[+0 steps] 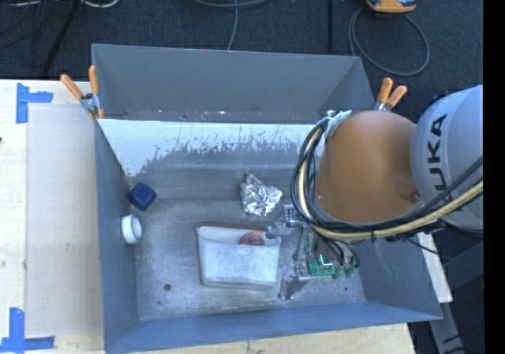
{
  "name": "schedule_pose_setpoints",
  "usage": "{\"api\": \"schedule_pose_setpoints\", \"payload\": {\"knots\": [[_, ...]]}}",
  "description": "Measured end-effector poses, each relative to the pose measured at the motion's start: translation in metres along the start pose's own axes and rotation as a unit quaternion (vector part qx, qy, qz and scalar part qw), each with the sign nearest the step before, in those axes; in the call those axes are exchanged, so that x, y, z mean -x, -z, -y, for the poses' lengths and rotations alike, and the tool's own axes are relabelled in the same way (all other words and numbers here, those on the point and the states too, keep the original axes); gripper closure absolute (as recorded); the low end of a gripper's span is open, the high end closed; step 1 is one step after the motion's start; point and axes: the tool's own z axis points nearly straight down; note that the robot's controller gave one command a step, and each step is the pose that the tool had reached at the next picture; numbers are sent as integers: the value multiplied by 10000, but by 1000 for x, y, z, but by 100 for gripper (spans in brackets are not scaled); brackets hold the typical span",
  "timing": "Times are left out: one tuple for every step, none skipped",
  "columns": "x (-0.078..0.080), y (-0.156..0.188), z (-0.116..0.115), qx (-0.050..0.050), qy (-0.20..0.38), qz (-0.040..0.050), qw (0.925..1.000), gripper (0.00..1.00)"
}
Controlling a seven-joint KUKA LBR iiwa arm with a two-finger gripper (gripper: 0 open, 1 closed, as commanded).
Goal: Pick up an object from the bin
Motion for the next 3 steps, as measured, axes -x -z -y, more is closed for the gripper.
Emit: {"api": "schedule_pose_setpoints", "payload": {"knots": [[44, -88, 41, -8, 2390, 15, 9710, 0], [49, -48, -10, -7, 3220, 63, 9467, 0], [20, -77, 68, -16, 3396, 6, 9406, 0]]}}
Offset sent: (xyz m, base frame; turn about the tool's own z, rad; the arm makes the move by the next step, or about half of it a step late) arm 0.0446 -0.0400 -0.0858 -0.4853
